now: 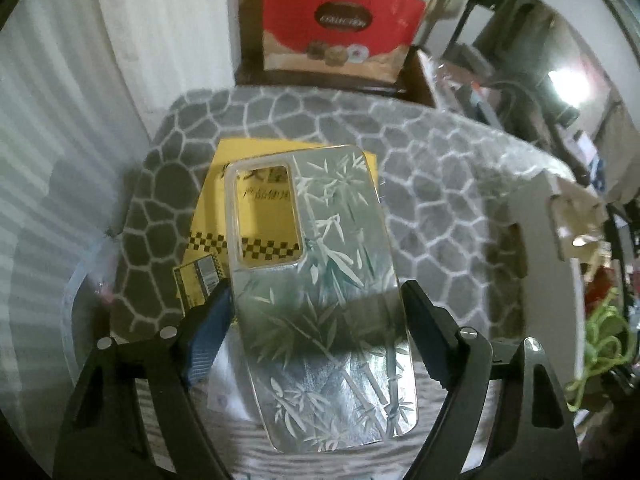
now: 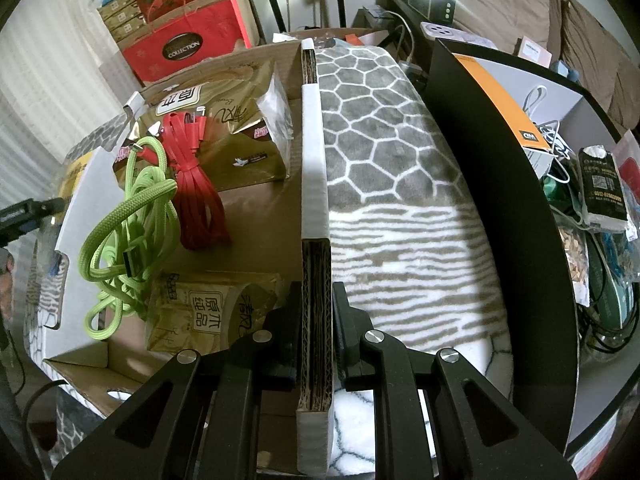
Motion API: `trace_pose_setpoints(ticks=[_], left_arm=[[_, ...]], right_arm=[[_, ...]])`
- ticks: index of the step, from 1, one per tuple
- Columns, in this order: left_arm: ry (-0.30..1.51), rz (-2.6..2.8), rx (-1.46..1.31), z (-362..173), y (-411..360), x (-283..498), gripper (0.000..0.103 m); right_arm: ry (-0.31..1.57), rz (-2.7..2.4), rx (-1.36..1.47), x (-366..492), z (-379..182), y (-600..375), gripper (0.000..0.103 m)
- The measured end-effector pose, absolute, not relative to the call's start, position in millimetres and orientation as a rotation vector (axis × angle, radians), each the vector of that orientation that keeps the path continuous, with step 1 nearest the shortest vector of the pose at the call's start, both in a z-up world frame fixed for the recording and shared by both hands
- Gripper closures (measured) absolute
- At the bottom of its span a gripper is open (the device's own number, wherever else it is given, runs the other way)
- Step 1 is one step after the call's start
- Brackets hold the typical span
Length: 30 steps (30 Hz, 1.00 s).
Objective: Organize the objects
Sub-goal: 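Grasp the clear bamboo-printed phone case with the left gripper and lift, then lower the phone case into the box with the left gripper and release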
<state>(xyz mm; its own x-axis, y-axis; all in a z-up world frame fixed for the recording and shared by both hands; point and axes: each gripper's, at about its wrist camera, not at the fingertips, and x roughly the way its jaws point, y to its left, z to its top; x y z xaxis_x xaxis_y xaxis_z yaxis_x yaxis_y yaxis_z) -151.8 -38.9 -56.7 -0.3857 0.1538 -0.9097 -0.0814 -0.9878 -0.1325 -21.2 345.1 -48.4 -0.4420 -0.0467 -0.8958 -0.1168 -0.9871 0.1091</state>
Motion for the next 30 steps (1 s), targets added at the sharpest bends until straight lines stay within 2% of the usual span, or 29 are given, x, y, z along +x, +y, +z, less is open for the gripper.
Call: trace_pose_setpoints(ticks=[5, 14, 23, 30], left_arm=[[-0.053, 2.49, -1.52, -18, -20, -139, 0.023], [0.004, 2.337, -1.395, 16, 48, -115, 0.023], [0.081, 2.224, -1.348, 16, 133, -86, 0.023], [0.092, 2.212, -1.373, 3, 166, -78, 0.023]], right_arm=[[0.24, 2.622, -1.636, -21, -48, 345, 0.089], [0.246, 2.621, -1.637, -22, -48, 345, 0.089], [0.247, 2.621, -1.636, -23, -47, 345, 0.089], [0.246, 2.621, -1.635, -23, -47, 345, 0.089]])
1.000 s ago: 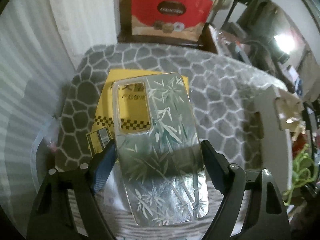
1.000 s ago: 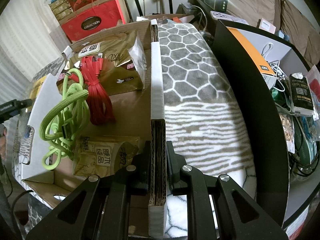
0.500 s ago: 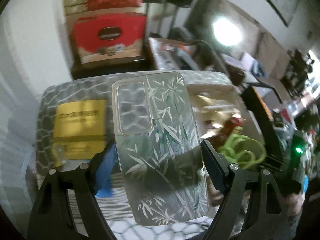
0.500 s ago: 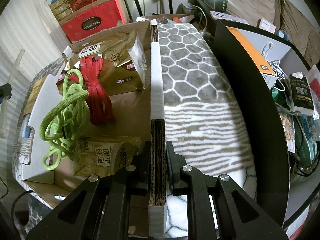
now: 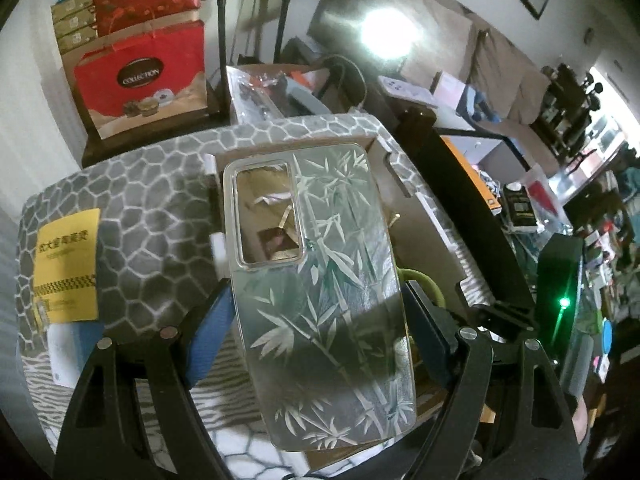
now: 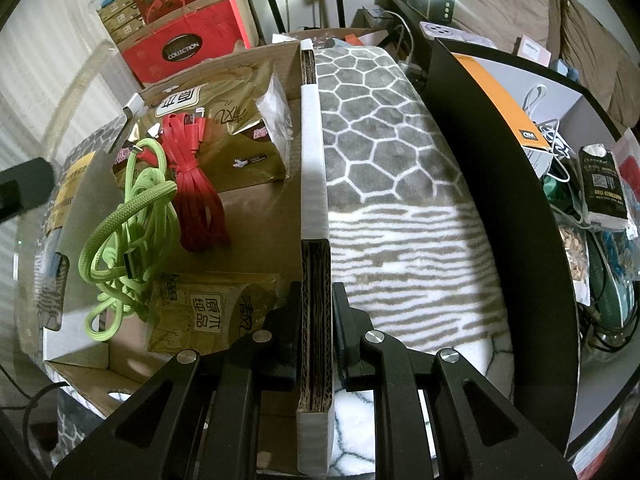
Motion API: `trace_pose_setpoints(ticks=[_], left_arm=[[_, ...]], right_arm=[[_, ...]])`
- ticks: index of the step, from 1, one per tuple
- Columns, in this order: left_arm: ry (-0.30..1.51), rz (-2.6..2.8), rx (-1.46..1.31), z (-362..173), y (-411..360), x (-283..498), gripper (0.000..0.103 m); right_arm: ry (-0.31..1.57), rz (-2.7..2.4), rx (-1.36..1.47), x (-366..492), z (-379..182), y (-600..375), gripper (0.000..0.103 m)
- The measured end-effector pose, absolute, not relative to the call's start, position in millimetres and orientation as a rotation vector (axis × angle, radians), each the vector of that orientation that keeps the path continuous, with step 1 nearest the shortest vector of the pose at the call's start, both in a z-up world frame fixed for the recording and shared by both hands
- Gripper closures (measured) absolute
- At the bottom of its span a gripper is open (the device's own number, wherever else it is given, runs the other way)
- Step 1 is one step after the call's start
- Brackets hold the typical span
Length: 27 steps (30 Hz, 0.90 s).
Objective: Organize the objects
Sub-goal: 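Lower the phone case into the box with the left gripper and release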
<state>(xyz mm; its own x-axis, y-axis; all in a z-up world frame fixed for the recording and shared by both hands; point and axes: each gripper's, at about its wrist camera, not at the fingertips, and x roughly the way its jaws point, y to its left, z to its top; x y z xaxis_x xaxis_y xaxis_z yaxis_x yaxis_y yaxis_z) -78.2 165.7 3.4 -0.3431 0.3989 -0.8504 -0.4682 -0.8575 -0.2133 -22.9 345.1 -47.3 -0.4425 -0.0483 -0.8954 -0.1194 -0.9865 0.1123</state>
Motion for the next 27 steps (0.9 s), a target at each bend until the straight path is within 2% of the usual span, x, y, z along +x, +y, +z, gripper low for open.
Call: trace_pose_setpoints(ticks=[10, 16, 22, 27], left_arm=[[0.089, 2.241, -1.448, -29, 178, -80, 0.022], [0.098, 2.262, -1.453, -29, 180, -77, 0.022], [-0.007, 2.208, -1.486, -26, 174, -77, 0.018], [0.001, 2.212, -1.472, -20, 172, -77, 0.018]], right_arm=[[0.235, 2.626, -1.63, -23, -48, 343, 0.09], [0.238, 2.627, -1.628, -25, -48, 345, 0.09], [0.239, 2.627, -1.624, -24, -49, 346, 0.09], [0.242, 2.629, -1.623, -23, -49, 346, 0.09]])
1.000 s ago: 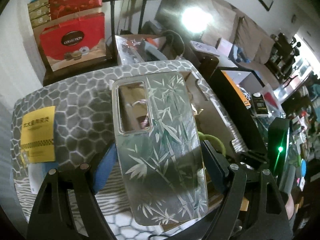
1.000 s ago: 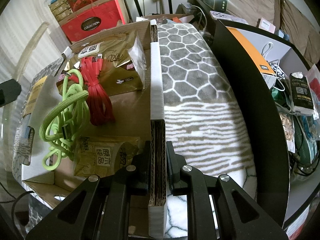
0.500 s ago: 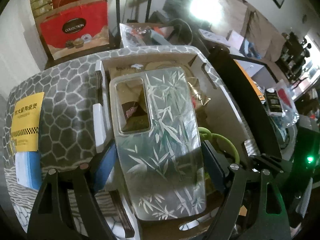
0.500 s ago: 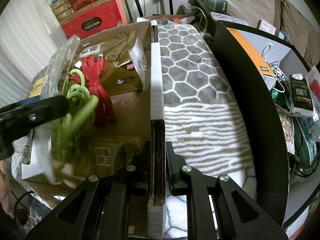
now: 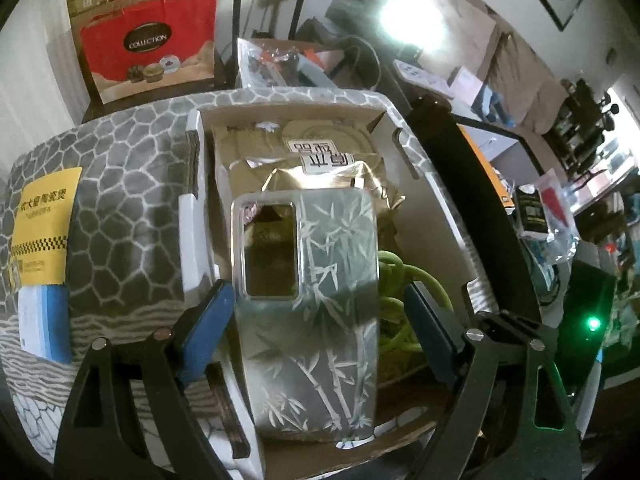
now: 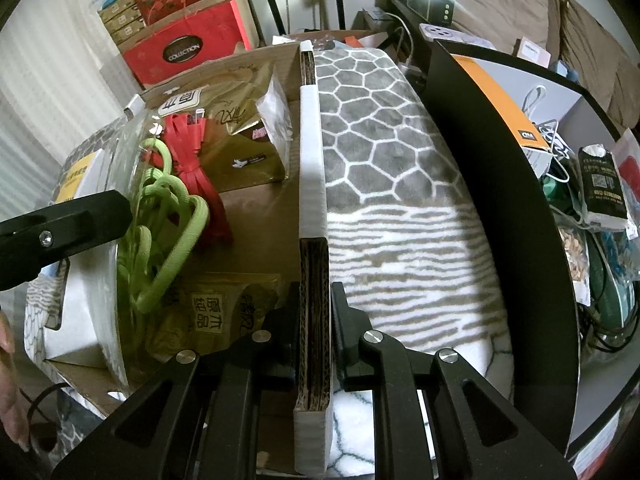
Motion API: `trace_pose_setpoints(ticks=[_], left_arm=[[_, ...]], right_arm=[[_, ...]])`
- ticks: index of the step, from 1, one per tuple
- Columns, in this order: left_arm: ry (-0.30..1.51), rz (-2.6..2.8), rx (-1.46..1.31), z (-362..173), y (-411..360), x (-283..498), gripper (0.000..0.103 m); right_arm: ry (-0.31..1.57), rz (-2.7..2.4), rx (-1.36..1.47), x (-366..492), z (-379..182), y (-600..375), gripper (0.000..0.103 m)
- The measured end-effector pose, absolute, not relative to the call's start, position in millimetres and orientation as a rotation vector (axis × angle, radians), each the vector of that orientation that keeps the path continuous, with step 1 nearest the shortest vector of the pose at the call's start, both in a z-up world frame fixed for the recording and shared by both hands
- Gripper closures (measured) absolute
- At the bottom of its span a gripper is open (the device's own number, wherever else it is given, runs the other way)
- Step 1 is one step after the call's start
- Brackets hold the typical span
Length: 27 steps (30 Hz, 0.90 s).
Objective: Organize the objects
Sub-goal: 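Lower the phone case into the box with the left gripper and release, then grasp the yellow booklet and small card with the left gripper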
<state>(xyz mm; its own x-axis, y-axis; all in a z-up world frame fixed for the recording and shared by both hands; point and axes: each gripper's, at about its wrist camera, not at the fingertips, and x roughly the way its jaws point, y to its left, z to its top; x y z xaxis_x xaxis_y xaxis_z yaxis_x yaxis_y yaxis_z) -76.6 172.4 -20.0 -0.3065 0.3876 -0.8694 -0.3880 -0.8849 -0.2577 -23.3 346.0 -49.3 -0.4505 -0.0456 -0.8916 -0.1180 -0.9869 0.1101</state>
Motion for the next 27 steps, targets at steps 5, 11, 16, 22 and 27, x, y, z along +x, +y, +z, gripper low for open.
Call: trace_pose_setpoints(ticks=[5, 11, 16, 22, 27], left_arm=[[-0.033, 2.239, -1.414, 0, 151, -80, 0.012], [-0.023, 2.34, -1.392, 17, 106, -98, 0.004], [-0.062, 2.406, -1.405, 21, 62, -114, 0.004], [-0.057, 2.479, -1.503, 1, -6, -141, 0.004], [-0.091, 2.519, -1.6, -29, -58, -158, 0.004]], right_arm=[[0.24, 2.629, -1.623, -23, -50, 346, 0.09], [0.24, 2.63, -1.622, -23, -50, 346, 0.09], [0.241, 2.629, -1.623, -23, -50, 346, 0.09], [0.239, 2.63, -1.623, -23, -50, 346, 0.09], [0.239, 2.629, -1.623, -23, -50, 346, 0.089]])
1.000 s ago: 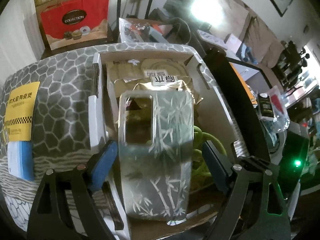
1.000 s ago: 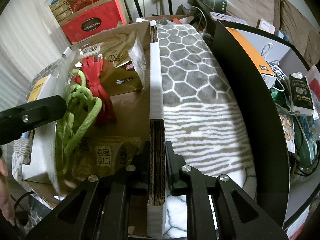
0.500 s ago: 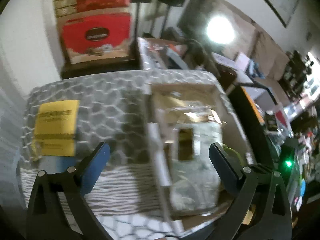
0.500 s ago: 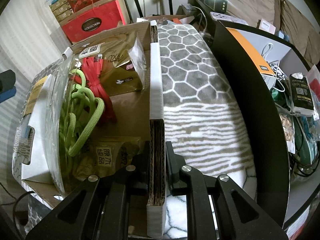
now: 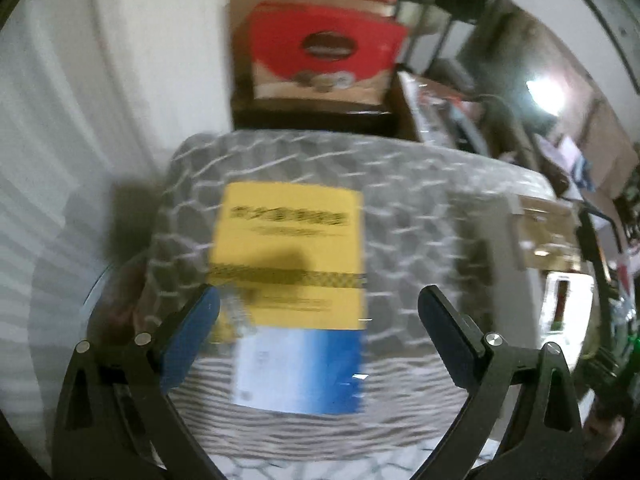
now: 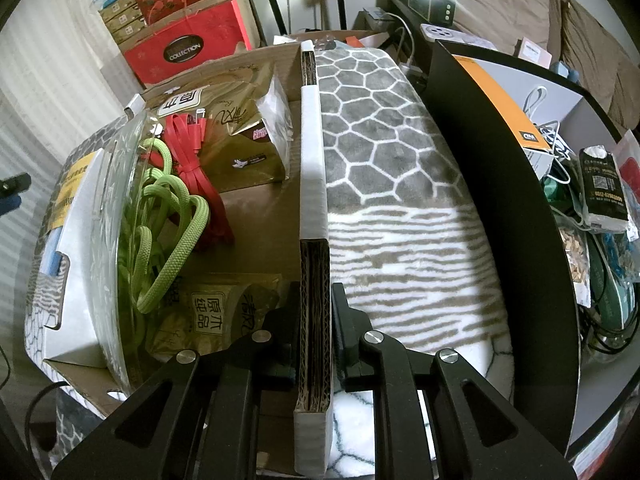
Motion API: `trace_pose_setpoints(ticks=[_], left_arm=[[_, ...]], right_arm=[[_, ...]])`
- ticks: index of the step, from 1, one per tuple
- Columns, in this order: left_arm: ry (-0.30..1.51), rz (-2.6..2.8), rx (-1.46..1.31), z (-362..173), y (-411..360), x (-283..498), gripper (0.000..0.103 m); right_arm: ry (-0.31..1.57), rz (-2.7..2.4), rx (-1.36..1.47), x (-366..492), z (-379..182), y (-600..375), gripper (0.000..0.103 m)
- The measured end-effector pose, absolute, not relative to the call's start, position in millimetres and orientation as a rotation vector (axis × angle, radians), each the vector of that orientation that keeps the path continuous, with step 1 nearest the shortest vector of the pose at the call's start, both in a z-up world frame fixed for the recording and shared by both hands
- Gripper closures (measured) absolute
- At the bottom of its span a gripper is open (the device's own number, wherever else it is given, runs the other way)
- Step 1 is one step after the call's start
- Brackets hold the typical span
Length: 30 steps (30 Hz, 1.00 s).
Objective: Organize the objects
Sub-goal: 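Grasp the yellow booklet and small card with the left gripper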
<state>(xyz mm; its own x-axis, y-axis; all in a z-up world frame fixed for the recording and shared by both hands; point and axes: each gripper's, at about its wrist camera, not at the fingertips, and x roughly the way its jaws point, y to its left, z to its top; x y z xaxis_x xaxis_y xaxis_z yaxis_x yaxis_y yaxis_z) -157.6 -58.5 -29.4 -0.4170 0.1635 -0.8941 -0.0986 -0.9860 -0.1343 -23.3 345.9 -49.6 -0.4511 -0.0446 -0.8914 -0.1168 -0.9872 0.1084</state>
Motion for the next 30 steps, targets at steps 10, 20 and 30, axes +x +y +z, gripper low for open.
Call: trace_pose_setpoints(ticks=[10, 20, 30], left_arm=[[-0.318, 2.433, -1.741, -84, -112, -184, 0.006], [-0.246, 2.427, -1.79, -96, -100, -198, 0.009], [-0.043, 2.448, -1.768, -85, -67, -194, 0.068]], right_arm=[[0.232, 2.627, -1.628, -23, -50, 345, 0.089], [0.234, 2.626, -1.628, -23, -50, 345, 0.089], [0.231, 2.625, -1.63, -23, -51, 345, 0.089]])
